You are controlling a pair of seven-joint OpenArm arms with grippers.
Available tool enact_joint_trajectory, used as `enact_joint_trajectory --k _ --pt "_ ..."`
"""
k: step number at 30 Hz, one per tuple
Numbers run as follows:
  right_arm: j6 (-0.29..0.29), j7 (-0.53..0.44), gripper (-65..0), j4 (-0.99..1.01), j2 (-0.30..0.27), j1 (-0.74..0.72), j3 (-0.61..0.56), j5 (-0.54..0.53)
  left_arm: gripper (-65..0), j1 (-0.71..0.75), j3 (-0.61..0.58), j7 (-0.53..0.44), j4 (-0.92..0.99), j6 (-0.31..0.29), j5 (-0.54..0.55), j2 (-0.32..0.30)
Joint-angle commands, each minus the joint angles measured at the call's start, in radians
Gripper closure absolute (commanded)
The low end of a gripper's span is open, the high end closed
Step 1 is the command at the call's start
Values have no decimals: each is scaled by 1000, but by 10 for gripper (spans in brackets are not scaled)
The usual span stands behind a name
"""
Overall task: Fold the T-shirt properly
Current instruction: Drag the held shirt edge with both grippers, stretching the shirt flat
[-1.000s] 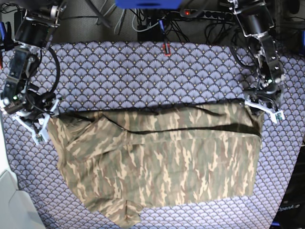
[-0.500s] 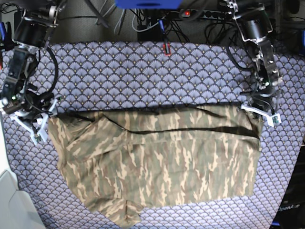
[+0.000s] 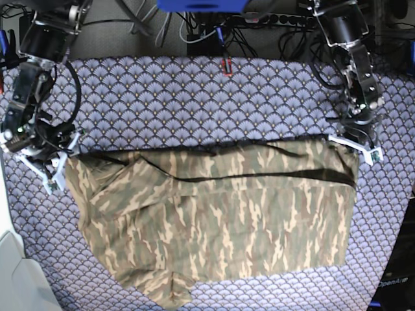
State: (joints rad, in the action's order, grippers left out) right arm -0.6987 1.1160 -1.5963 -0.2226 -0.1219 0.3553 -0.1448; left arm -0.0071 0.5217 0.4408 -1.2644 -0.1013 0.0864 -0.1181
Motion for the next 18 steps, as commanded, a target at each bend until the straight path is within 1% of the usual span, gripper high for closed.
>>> enact_joint_trajectory --k 1,7,15,18 --pt "1 -9 -351 -31 -5 -25 3 -9 -5 -8 2 -24 -27 4 0 -12" --pt "1 -7 -351 -69 24 -22 0 -9 -5 9 2 -24 -31 4 -1 -15" --pt "1 -18 -352 -55 25 -15 -3 -8 -5 9 2 -24 -31 4 -1 -21" --pt "1 -21 -352 -8 25 -25 -5 -8 -5 9 2 -24 -31 4 -1 -21"
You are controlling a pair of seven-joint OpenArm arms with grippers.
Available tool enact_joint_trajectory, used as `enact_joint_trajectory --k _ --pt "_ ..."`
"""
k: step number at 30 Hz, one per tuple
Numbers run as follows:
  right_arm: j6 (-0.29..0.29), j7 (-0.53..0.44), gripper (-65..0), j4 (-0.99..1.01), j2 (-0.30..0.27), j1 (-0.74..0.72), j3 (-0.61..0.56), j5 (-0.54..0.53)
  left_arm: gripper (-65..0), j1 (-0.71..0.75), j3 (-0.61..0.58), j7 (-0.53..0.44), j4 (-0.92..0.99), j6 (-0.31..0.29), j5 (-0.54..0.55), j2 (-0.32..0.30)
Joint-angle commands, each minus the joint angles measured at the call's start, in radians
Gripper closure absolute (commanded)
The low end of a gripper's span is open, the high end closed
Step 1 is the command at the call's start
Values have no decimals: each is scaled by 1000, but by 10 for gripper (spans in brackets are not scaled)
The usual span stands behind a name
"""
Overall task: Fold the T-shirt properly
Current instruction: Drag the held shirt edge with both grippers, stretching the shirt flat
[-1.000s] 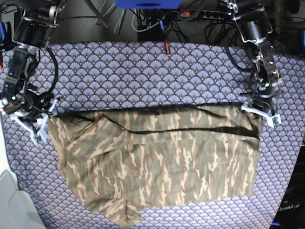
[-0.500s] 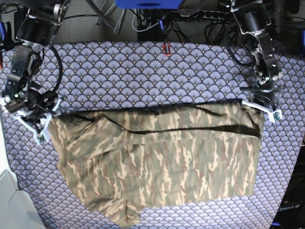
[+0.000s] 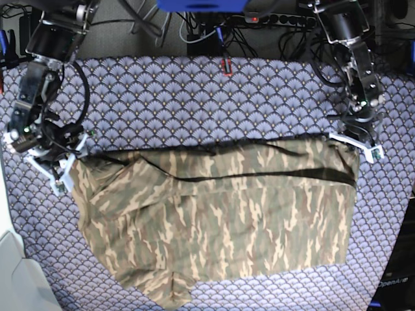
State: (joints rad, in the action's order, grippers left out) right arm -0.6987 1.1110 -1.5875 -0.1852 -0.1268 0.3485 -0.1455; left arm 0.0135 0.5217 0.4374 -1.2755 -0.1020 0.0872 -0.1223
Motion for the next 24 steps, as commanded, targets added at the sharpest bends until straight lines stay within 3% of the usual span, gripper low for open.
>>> enact_joint_trajectory --k 1,17,24 --pt "1 -16 -352 5 -13 -21 2 -7 -5 -11 2 -21 -20 5 -2 -17" --pt "1 -141 -352 149 -21 -78 -1 -4 -5 -11 -1 -21 -20 5 -4 -17" --pt "1 -168 -348 313 -72 -159 1 -4 -5 -11 1 -21 -20 5 -8 -17"
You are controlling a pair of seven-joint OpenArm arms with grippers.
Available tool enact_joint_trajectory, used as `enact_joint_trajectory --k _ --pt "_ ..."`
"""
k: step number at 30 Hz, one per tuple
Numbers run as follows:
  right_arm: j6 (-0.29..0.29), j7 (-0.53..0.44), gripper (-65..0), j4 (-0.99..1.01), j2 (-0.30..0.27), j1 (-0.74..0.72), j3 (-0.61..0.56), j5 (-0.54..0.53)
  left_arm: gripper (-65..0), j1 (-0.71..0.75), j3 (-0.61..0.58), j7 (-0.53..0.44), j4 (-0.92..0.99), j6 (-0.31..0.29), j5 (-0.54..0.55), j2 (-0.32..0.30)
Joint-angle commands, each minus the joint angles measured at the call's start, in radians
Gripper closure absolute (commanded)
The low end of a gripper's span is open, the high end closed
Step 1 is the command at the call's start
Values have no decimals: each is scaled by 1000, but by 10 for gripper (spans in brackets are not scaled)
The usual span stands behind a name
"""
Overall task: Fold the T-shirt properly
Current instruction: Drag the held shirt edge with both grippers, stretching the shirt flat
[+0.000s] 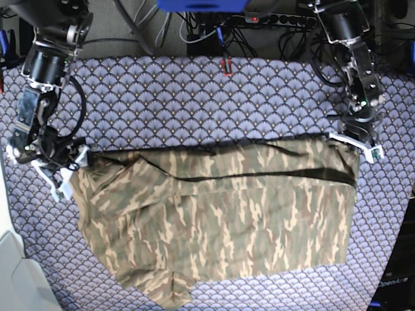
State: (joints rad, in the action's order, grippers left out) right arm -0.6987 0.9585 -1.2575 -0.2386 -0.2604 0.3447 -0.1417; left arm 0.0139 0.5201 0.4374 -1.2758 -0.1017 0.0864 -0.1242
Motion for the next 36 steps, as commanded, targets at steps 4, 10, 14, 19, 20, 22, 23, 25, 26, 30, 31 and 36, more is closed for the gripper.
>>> enact_joint_trajectory --k 4,10,14,19,20,22,23,25,26,30,31,36 --pt "1 -39 -347 0 -25 -41 3 -6 -5 -12 2 -21 -20 3 -9 -18" --pt "1 -42 -241 58 -51 -66 4 -6 -5 -12 2 -21 -17 1 -3 -45" --pt "1 -54 -106 60 -61 -66 4 -6 -5 -10 4 -21 -20 1 -4 -53" --pt "1 -52 -30 62 -63 -61 4 -6 -5 -10 4 -21 -20 1 -1 -59" --pt "1 -51 -29 60 -64 -60 4 -6 -5 -10 4 -21 -20 1 -1 -59" --pt "1 -51 -29 60 -75 -52 3 -6 -5 -9 4 -21 -20 1 -6 -62" --pt "1 -51 -29 60 -78 -38 3 -6 -5 1 4 -21 -20 0 -1 -70" --pt "1 -51 -29 58 -80 -20 4 -6 -5 10 4 -21 -20 0 -1 -79" --pt "1 -51 -29 58 -80 -14 4 -6 -5 10 4 -21 -20 -2 -1 -79" --pt "1 -54 -30 58 -80 -7 4 -6 -5 10 4 -21 -21 -2 -1 -79" --pt "1 -52 -30 58 -78 -10 4 -6 -5 10 4 -21 -21 -2 -1 -79" --pt "1 -51 -32 58 -78 -18 4 -6 -5 13 4 -19 -21 -2 -4 -79"
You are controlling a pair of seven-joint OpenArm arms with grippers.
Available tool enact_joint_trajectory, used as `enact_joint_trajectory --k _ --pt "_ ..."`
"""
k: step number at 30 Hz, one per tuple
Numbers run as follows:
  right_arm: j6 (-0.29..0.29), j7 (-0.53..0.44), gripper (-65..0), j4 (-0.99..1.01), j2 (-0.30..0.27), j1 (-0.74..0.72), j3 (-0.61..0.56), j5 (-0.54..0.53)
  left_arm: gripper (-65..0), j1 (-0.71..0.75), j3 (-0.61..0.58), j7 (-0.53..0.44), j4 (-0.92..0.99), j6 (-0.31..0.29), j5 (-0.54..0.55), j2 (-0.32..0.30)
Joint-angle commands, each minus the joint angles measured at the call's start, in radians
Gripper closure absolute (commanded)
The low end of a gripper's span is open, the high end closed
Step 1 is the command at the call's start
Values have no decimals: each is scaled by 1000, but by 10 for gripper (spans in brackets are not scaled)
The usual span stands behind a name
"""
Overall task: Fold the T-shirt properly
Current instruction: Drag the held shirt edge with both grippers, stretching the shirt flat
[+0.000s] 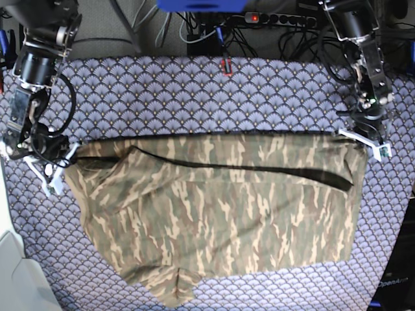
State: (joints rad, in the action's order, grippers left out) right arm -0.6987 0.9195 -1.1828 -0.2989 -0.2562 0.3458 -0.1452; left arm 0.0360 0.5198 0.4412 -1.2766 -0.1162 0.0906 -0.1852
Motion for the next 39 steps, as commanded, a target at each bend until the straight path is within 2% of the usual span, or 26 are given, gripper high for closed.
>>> enact_joint_trajectory --k 1,4,11,16,20,26,34,39 --pt "1 -12 -40 -16 -18 -22 3 -3 -5 -3 4 -23 -21 13 -7 -18" --pt "1 -12 -59 -16 -18 -13 3 -3 -5 12 4 -23 -21 13 -5 -20" --pt "1 -10 -19 -22 -27 14 8 -6 -5 43 4 -23 -24 13 -4 -40" --pt "1 22 -18 -141 -26 85 11 -8 -5 66 4 -18 -82 13 -4 -40" --pt "1 52 -18 -248 -16 137 11 -8 -5 72 4 80 -150 11 -4 -40" --pt "1 68 -18 -302 -12 197 11 -8 -5 74 4 143 -220 11 -13 -41" --pt "1 60 -18 -306 -16 272 39 -8 -5 146 4 155 -220 10 -4 -121" --pt "1 68 -18 -306 -12 308 111 -8 -5 186 4 155 -220 10 -4 -126"
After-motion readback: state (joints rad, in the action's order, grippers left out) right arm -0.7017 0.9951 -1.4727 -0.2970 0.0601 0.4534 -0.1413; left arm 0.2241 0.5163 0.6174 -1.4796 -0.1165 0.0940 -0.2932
